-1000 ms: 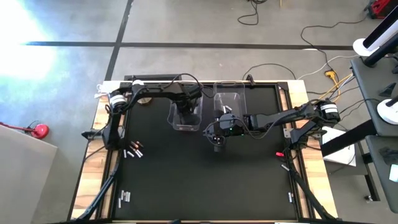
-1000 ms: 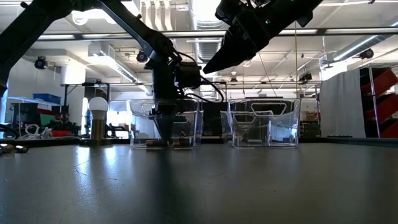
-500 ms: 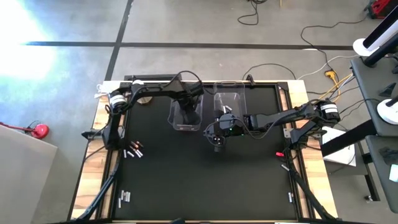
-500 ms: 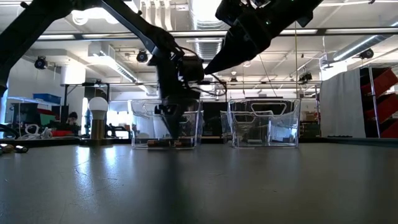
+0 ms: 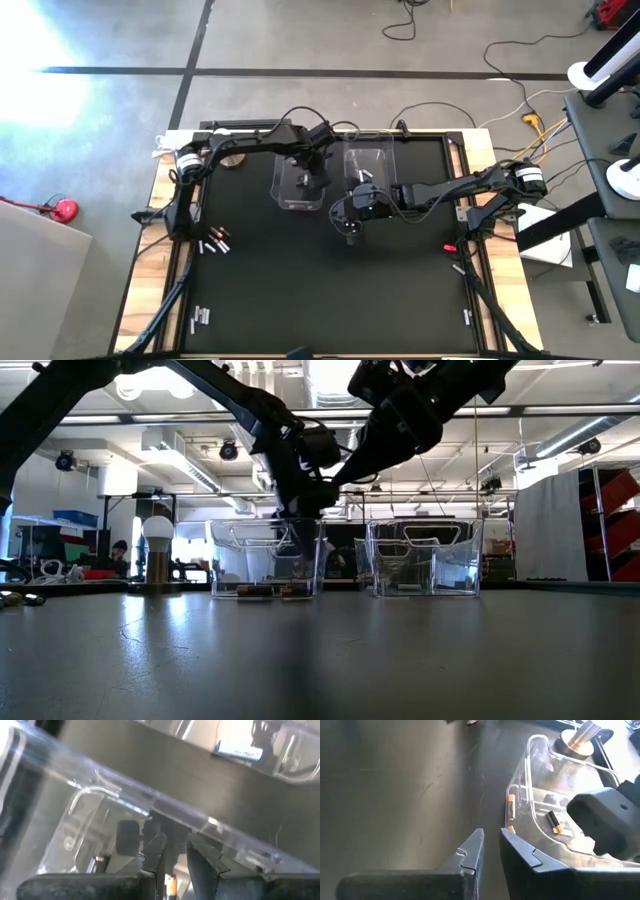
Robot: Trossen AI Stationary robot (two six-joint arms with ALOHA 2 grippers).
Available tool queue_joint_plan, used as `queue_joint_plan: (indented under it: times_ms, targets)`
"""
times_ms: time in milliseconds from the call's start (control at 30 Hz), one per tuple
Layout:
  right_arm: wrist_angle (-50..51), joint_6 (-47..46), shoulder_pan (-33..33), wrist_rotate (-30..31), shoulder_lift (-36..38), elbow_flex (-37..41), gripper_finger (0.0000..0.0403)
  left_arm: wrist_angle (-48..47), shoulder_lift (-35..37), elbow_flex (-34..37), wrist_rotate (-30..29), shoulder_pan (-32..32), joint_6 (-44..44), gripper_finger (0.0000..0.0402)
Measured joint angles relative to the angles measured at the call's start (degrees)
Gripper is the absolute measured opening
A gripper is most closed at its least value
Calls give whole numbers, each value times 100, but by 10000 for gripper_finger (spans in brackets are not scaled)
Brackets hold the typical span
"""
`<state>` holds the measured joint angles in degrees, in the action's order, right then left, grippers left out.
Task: Sort batteries
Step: Put the white battery into the right transparent bin
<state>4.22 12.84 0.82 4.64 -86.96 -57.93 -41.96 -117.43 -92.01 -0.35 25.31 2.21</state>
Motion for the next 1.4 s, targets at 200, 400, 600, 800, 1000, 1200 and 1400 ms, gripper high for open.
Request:
queue_joint_plan:
  times_ms: [200, 400, 600, 800, 1000, 1200, 1400]
  targets:
    - [20, -7, 0, 1, 17, 0, 52, 235, 0, 0, -3, -54, 8, 57]
    - [292, -113, 4, 2, 182, 0, 52, 625, 4, 0, -1, -56, 3, 57]
    - [1125, -769, 16, -57, 569, -2, 55, -367, 4, -854, -3, -54, -76, 57]
    - [1642, -1863, 296, 11, 912, 67, 63, -1989, 123, -2608, -50, -168, 10, 57]
    - [2086, -2640, 1425, 439, 907, 216, 47, -1870, 875, -2870, -60, -839, 12, 57]
    - [3805, -4342, 2598, 645, 920, -250, 20, -89, 2012, -1296, -56, -2191, 16, 57]
    - [5315, -6173, 2991, 82, 686, -175, 15, 2261, 3147, 960, -121, -3343, 215, 57]
